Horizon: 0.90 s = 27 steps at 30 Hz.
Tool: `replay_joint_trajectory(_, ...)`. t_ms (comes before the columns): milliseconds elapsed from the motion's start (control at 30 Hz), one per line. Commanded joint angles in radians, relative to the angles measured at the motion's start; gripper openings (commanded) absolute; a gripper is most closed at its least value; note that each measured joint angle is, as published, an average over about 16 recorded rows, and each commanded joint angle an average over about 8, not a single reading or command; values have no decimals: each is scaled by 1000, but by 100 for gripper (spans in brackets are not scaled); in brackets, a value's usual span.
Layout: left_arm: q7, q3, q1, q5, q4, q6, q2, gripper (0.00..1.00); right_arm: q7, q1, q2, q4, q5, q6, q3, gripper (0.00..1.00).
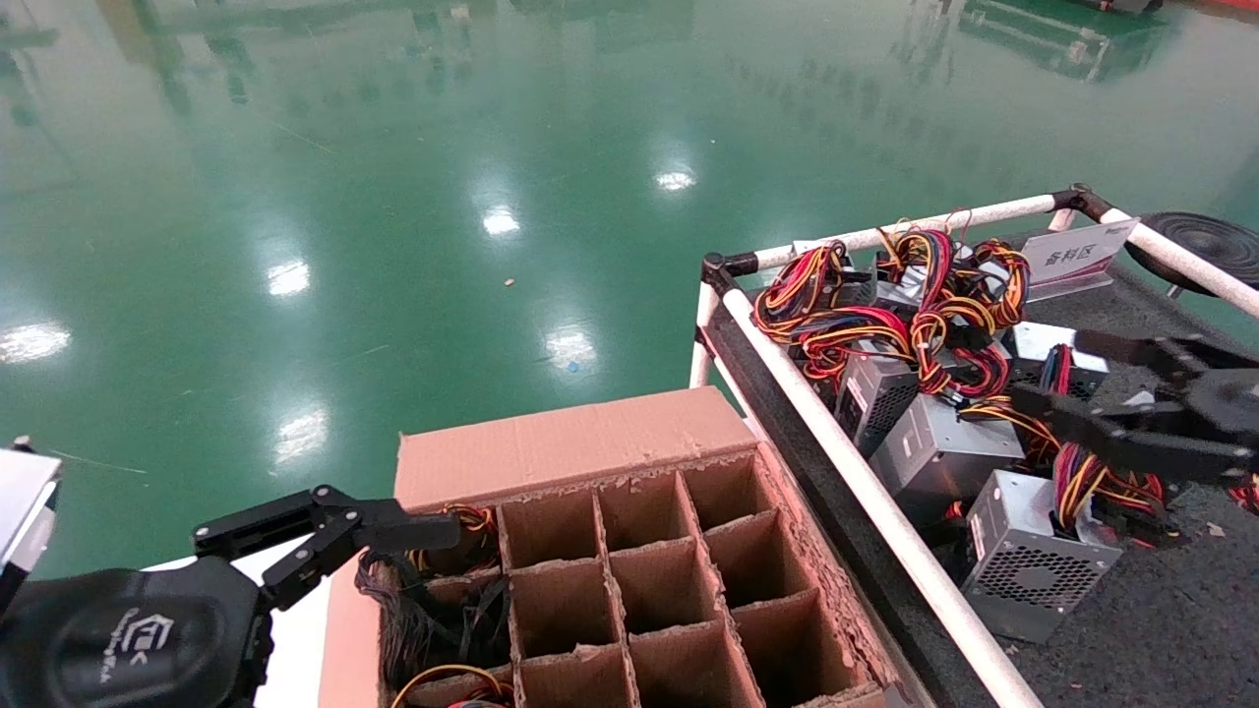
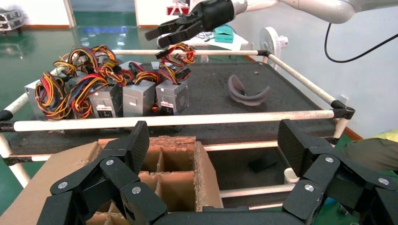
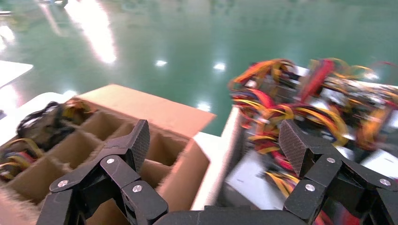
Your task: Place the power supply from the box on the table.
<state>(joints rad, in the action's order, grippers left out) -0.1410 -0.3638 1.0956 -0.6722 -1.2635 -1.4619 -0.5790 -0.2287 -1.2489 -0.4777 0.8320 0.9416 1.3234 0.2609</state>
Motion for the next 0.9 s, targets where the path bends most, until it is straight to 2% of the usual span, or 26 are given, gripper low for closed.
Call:
replay_joint_trajectory(33, 0, 0, 0, 0, 0, 0, 0, 100, 2, 9, -7, 25, -11, 9, 1, 100)
replay_joint_trajectory(900, 0, 0, 0, 0, 0, 0, 0, 100, 31, 133, -102, 345, -161, 132, 14, 100)
